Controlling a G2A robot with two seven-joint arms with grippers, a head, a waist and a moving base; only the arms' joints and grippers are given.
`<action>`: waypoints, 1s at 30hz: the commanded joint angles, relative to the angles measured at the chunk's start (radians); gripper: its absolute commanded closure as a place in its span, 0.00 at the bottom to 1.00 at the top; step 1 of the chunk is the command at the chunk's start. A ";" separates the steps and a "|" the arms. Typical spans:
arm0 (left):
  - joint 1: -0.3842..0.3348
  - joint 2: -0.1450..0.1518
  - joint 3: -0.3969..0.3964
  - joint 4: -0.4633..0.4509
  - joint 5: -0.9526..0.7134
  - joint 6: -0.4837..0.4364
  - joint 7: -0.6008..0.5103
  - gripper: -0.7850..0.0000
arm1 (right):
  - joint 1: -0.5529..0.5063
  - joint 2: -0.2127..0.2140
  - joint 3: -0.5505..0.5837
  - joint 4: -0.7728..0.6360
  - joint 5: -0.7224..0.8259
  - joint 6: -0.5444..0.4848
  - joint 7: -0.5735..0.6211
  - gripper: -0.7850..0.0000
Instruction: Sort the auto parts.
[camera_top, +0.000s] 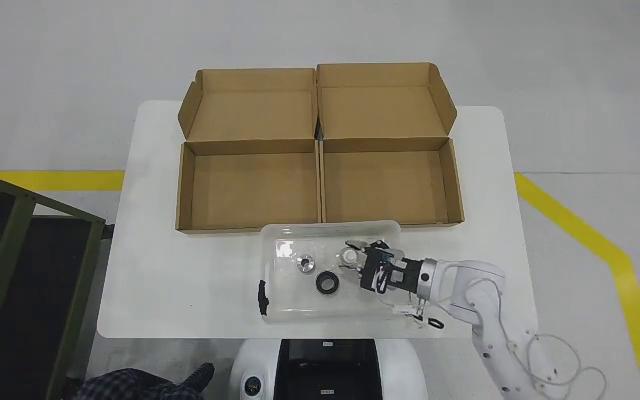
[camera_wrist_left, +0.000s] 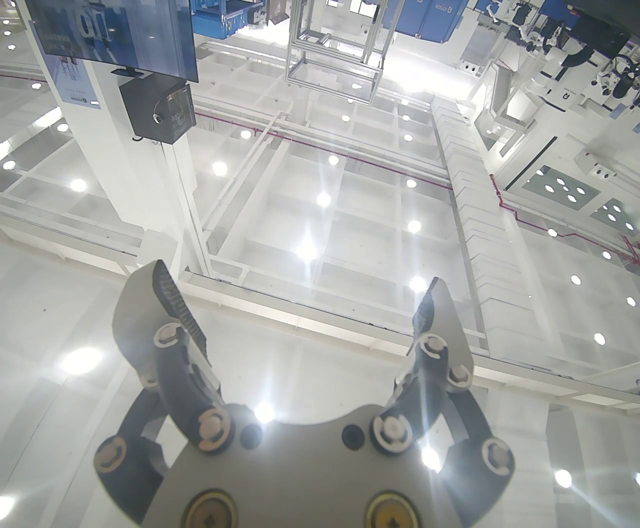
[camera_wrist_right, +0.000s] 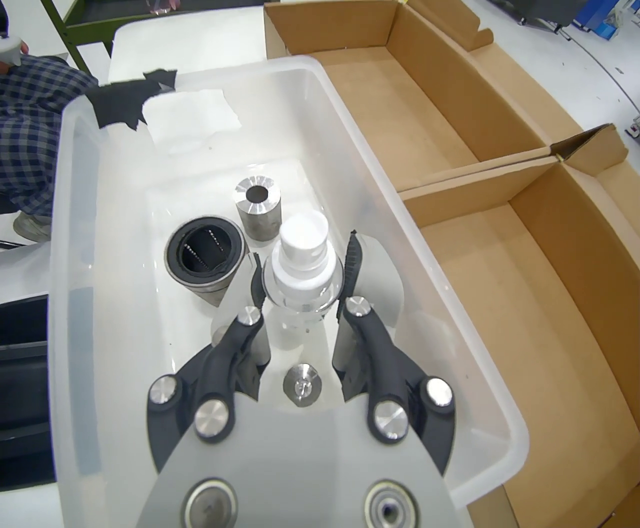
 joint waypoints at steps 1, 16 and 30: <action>0.000 0.000 0.000 0.000 0.000 0.000 0.000 0.00 | -0.001 0.003 0.011 -0.021 0.010 -0.010 0.007 1.00; 0.000 0.000 0.000 0.000 0.000 0.000 0.000 0.00 | 0.004 0.008 -0.002 -0.109 0.133 0.033 -0.099 1.00; 0.000 0.000 0.000 0.000 0.000 0.000 0.000 0.00 | 0.045 -0.013 -0.023 -0.077 0.265 0.266 -0.400 1.00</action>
